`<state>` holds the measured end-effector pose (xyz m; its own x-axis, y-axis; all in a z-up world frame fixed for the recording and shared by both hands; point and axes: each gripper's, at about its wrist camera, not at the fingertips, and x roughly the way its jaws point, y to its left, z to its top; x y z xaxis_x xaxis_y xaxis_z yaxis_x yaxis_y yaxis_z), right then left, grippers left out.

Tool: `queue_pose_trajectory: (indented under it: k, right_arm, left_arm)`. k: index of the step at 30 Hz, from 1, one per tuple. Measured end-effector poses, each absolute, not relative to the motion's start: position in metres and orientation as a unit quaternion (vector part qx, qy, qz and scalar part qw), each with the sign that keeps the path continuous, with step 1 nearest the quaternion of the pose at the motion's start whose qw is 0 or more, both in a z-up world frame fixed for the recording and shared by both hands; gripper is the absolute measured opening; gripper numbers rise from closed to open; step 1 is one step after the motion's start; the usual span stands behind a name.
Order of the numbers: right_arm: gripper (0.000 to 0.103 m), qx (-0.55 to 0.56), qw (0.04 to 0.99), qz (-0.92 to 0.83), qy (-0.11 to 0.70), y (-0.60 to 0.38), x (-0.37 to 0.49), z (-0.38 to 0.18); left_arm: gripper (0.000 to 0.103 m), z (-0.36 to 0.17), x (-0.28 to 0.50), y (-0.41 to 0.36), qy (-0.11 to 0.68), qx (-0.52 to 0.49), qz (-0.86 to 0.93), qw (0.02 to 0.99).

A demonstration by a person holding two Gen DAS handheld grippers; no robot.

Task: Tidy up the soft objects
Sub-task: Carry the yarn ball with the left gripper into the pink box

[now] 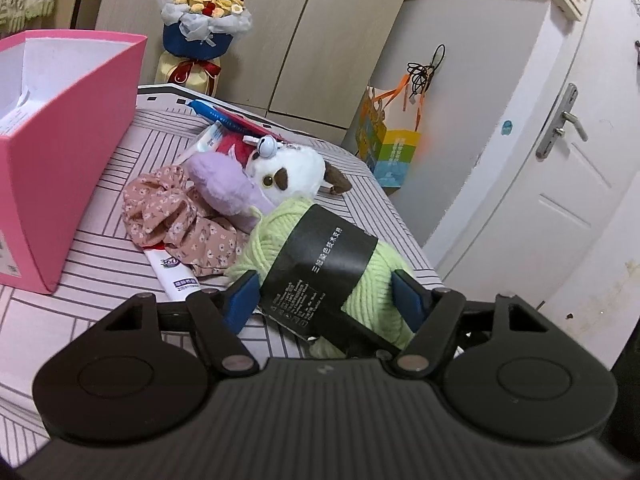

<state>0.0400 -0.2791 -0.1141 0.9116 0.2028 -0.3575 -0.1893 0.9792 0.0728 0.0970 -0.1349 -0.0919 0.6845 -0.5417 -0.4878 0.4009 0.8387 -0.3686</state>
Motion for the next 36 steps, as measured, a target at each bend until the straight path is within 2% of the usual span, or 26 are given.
queue_pose_trajectory:
  k: [21,36]
  right_arm:
    - [0.052,0.002,0.957,0.15,0.249,-0.239,0.006,-0.053]
    - [0.053,-0.063,0.948,0.217,0.225,-0.161,-0.003,0.008]
  left_arm:
    - [0.071,-0.043,0.047,-0.079,0.321,-0.111,-0.258,0.905]
    - [0.071,0.015,0.015,0.001,0.281,-0.115,-0.218,0.928]
